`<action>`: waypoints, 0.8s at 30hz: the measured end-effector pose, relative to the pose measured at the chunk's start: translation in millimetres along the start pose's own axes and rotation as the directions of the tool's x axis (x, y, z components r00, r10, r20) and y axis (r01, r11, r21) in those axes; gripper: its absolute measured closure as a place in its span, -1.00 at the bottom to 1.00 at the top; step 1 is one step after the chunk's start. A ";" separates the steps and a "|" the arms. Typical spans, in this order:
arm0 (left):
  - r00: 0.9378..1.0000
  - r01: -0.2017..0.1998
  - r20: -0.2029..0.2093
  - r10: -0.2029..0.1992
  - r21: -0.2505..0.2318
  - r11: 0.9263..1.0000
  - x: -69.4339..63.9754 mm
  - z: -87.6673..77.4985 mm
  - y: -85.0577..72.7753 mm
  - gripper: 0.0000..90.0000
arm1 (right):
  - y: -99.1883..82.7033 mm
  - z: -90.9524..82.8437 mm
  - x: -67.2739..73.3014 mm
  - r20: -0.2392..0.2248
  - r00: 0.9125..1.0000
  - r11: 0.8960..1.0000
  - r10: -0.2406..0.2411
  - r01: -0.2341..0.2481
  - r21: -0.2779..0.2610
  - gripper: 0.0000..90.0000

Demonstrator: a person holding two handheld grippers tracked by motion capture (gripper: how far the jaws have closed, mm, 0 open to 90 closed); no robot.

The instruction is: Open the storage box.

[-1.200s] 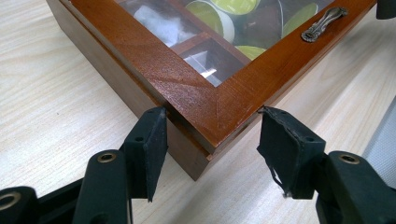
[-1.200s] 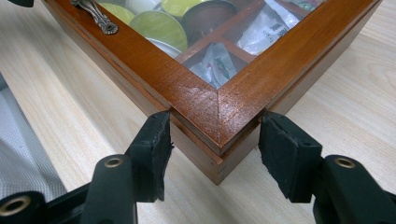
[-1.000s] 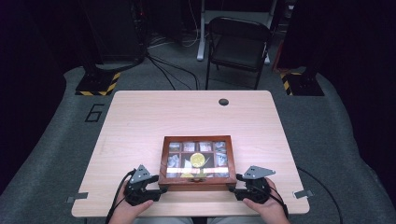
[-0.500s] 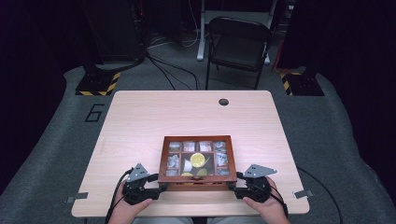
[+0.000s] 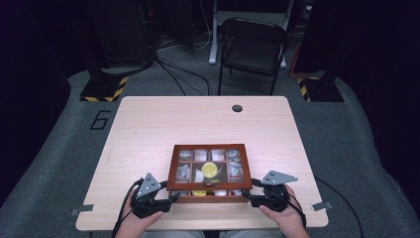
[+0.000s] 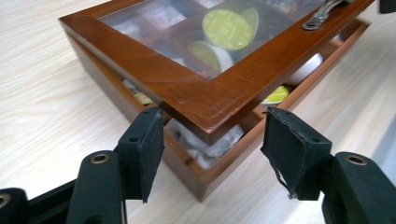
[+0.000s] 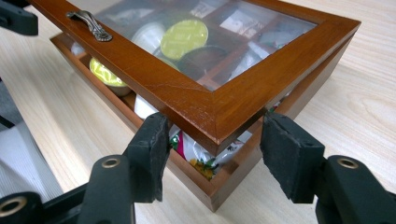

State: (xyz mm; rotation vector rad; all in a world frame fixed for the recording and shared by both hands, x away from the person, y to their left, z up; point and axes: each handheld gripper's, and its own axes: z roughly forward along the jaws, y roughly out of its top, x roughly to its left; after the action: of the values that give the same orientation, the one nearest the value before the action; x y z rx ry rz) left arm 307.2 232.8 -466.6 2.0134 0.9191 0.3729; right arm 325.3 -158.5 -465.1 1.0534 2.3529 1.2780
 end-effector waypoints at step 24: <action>1.000 0.016 -0.019 -0.017 -0.065 0.998 10.1 -7.2 22.1 -0.16 | 22.0 -6.1 -4.1 0.028 0.999 0.999 -0.033 0.033 -0.027 -0.11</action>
State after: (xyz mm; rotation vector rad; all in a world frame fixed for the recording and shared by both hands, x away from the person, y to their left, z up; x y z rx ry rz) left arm 320.3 236.7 -445.2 1.9445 0.9240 0.4091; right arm 335.3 -157.5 -444.2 1.0129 2.3160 1.2730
